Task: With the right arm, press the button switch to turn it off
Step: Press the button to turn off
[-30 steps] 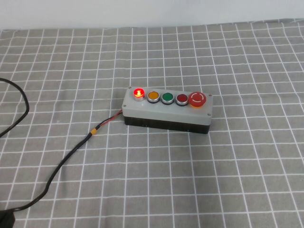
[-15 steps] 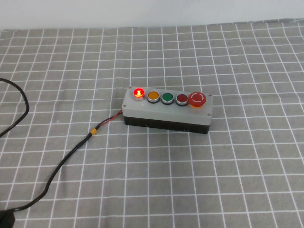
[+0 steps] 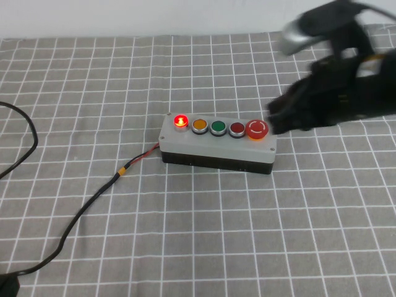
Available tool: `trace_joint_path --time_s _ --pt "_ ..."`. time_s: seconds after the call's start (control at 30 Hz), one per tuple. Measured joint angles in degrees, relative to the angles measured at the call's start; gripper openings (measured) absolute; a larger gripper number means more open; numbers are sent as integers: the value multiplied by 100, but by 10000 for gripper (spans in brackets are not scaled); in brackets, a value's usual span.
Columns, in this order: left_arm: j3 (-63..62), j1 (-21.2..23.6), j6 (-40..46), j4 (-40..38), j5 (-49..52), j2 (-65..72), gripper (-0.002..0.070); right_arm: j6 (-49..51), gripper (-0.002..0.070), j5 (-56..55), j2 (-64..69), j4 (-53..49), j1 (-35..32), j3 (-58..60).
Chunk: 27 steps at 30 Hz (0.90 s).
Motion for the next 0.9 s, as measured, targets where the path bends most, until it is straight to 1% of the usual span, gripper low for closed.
trace_joint_path --time_s 0.17,0.43,0.67,0.9 --pt "0 0 0 0 0 0 -3 0 -16 11 656 13 262 -544" --pt "0 0 0 0 0 0 -3 0 -16 200 1257 43 282 -1124" --pt "0 0 0 0 0 0 -3 0 -16 177 1414 222 282 -1161" --pt "0 0 0 0 0 0 -3 -53 -16 -114 1478 407 282 -1161"
